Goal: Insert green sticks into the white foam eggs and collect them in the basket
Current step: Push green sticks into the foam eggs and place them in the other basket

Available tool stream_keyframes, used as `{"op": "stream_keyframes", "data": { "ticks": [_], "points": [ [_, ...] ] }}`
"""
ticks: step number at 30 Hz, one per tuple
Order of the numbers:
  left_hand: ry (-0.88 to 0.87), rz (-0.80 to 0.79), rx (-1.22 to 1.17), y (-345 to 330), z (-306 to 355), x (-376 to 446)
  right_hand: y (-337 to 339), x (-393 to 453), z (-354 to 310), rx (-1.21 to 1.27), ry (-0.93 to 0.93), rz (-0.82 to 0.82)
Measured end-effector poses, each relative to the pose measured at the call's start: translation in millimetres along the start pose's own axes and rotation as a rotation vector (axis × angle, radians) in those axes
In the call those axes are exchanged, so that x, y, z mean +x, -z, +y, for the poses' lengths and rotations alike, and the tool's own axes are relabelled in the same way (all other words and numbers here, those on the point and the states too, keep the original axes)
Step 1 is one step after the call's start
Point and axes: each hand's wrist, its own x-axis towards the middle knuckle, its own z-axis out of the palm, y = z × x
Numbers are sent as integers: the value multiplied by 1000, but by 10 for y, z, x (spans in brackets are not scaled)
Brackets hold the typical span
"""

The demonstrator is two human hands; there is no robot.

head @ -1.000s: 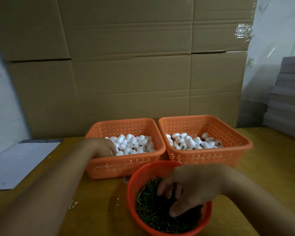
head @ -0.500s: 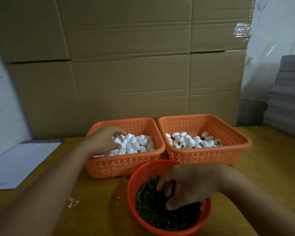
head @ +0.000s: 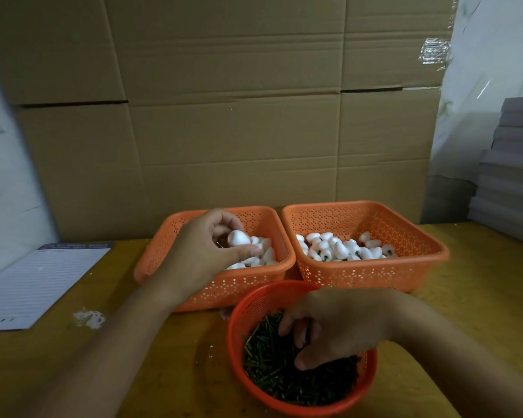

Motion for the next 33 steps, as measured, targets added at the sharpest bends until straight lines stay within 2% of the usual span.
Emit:
{"op": "stream_keyframes", "data": {
  "ticks": [12,20,26,33],
  "points": [
    [-193,-69,44,-78,156,-108,-12,-2,-1,-13,7,8],
    [-178,-54,25,-119,149,-104,-3,-4,-7,-22,18,6],
    [-38,-117,-174,-114,143,-116,-5,-5,-5,-9,12,14],
    [40,-134,-252,-98,217,-101,0,-7,-17,-11,10,6]
  ]
}}
